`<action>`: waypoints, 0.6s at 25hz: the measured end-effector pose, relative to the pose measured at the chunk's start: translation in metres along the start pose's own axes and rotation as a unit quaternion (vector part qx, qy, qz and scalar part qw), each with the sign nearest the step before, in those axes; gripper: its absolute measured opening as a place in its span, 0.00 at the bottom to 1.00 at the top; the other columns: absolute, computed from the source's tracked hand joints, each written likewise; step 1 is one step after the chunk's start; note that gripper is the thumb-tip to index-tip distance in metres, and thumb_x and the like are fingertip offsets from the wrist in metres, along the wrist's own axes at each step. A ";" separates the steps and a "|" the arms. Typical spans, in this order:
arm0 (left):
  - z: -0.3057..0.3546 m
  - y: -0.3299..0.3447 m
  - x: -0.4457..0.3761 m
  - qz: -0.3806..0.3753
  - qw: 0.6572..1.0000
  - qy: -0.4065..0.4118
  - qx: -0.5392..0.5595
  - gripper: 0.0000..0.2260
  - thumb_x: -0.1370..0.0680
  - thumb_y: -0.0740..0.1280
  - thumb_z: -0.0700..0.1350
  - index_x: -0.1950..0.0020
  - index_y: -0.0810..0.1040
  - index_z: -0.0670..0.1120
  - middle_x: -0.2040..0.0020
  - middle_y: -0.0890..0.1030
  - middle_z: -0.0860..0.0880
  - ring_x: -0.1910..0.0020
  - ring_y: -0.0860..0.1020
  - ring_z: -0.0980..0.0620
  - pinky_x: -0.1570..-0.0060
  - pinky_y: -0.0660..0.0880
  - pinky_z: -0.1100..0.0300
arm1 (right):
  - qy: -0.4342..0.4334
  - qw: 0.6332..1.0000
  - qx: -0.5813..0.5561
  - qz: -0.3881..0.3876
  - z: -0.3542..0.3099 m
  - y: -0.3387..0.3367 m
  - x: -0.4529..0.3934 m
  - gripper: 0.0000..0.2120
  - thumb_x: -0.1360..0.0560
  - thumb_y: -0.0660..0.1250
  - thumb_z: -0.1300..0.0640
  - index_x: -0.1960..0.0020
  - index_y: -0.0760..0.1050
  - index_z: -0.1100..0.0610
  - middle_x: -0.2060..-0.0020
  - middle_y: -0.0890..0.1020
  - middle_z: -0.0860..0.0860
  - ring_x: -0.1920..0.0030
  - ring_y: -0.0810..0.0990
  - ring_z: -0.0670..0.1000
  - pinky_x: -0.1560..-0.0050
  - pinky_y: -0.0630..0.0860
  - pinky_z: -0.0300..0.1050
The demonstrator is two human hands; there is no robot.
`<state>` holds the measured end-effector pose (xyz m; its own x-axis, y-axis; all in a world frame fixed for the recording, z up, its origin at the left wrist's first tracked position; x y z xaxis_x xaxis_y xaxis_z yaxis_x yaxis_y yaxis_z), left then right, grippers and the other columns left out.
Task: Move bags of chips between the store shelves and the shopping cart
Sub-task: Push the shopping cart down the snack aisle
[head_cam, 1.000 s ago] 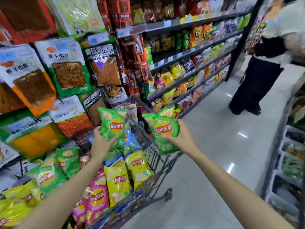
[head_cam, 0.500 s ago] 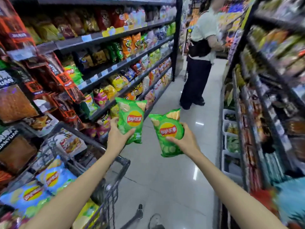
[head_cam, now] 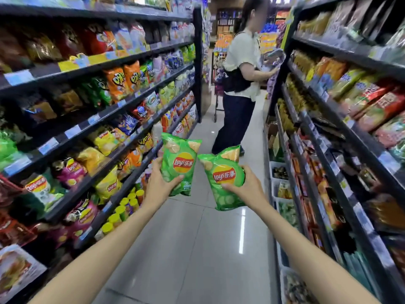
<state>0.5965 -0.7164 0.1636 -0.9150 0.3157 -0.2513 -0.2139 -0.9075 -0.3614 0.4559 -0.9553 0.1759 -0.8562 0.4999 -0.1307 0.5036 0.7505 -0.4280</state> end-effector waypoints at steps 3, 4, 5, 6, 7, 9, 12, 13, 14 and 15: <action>-0.003 0.022 -0.061 -0.012 1.000 -0.006 0.022 0.34 0.30 0.79 0.47 0.33 0.62 0.52 0.37 0.77 0.47 0.40 0.78 0.49 0.38 0.75 0.46 | -0.001 1.000 -0.024 -0.008 0.004 0.008 -0.060 0.30 0.35 0.81 0.51 0.40 0.68 0.46 0.51 0.78 0.40 0.49 0.79 0.44 0.48 0.78 0.47; -0.006 0.027 -0.080 -0.009 1.000 -0.009 0.023 0.34 0.30 0.79 0.46 0.32 0.62 0.50 0.37 0.76 0.46 0.39 0.78 0.49 0.38 0.75 0.47 | -0.003 0.999 -0.030 -0.010 0.005 0.010 -0.079 0.30 0.35 0.81 0.51 0.40 0.68 0.46 0.50 0.78 0.39 0.49 0.79 0.43 0.47 0.79 0.47; -0.012 0.030 -0.101 -0.004 0.999 -0.015 0.031 0.34 0.30 0.79 0.45 0.31 0.62 0.48 0.37 0.76 0.46 0.40 0.78 0.49 0.38 0.75 0.48 | -0.005 0.999 -0.037 -0.013 0.007 0.014 -0.100 0.30 0.35 0.81 0.51 0.39 0.68 0.46 0.49 0.79 0.41 0.48 0.79 0.43 0.47 0.79 0.47; -0.015 0.032 -0.120 0.001 0.999 -0.023 0.038 0.35 0.30 0.78 0.44 0.30 0.61 0.47 0.37 0.76 0.45 0.40 0.78 0.49 0.38 0.75 0.48 | -0.009 0.999 -0.044 -0.015 0.007 0.017 -0.121 0.30 0.35 0.81 0.50 0.39 0.68 0.46 0.48 0.79 0.42 0.48 0.79 0.44 0.47 0.79 0.48; -0.019 0.032 -0.140 0.011 0.999 -0.028 0.042 0.35 0.30 0.79 0.45 0.30 0.61 0.46 0.37 0.76 0.45 0.40 0.78 0.50 0.38 0.75 0.47 | -0.014 0.999 -0.048 -0.016 0.006 0.021 -0.142 0.30 0.35 0.81 0.49 0.39 0.68 0.46 0.47 0.80 0.44 0.47 0.80 0.45 0.47 0.79 0.48; -0.028 0.031 -0.185 0.034 0.998 -0.040 0.037 0.36 0.30 0.79 0.49 0.30 0.61 0.48 0.37 0.76 0.46 0.40 0.78 0.50 0.38 0.76 0.47 | -0.020 0.998 -0.060 -0.023 0.008 0.033 -0.194 0.30 0.34 0.80 0.49 0.39 0.69 0.46 0.46 0.80 0.46 0.46 0.80 0.47 0.46 0.79 0.49; -0.038 0.033 -0.256 0.062 0.997 -0.043 0.025 0.35 0.31 0.79 0.53 0.33 0.61 0.52 0.37 0.77 0.48 0.40 0.78 0.51 0.38 0.76 0.49 | -0.025 0.996 -0.073 -0.036 0.009 0.052 -0.282 0.31 0.34 0.80 0.48 0.36 0.69 0.49 0.44 0.80 0.47 0.45 0.80 0.47 0.45 0.79 0.48; -0.038 0.035 -0.281 0.072 0.996 -0.038 0.019 0.34 0.30 0.79 0.51 0.33 0.61 0.52 0.37 0.76 0.48 0.40 0.78 0.50 0.39 0.76 0.52 | -0.030 0.996 -0.077 -0.041 0.008 0.058 -0.313 0.32 0.34 0.80 0.47 0.35 0.69 0.50 0.44 0.80 0.48 0.45 0.80 0.47 0.46 0.79 0.47; -0.037 0.034 -0.303 0.081 0.996 -0.034 0.009 0.33 0.29 0.78 0.50 0.33 0.61 0.52 0.37 0.76 0.47 0.40 0.78 0.50 0.40 0.76 0.54 | -0.036 0.995 -0.084 -0.048 0.005 0.062 -0.341 0.33 0.34 0.79 0.47 0.34 0.69 0.51 0.43 0.80 0.48 0.46 0.80 0.47 0.47 0.79 0.45; -0.035 0.034 -0.325 0.090 0.996 -0.027 0.001 0.32 0.29 0.78 0.49 0.33 0.61 0.51 0.37 0.76 0.47 0.41 0.78 0.50 0.43 0.75 0.57 | -0.043 0.993 -0.090 -0.056 0.001 0.067 -0.369 0.34 0.33 0.79 0.46 0.33 0.68 0.51 0.44 0.80 0.47 0.46 0.80 0.46 0.47 0.79 0.45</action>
<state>0.8987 -0.8400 0.2013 -0.9554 0.1320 -0.2642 -0.0443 -0.9485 -0.3136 0.8052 -1.0905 0.1946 -0.9109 0.3753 -0.1712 0.4102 0.8683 -0.2788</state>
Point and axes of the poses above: each hand's wrist, its own x-axis away from the middle knuckle, its own y-axis out of the palm, z = x × y, the point moved 1 cm from there along -x, towards the middle knuckle
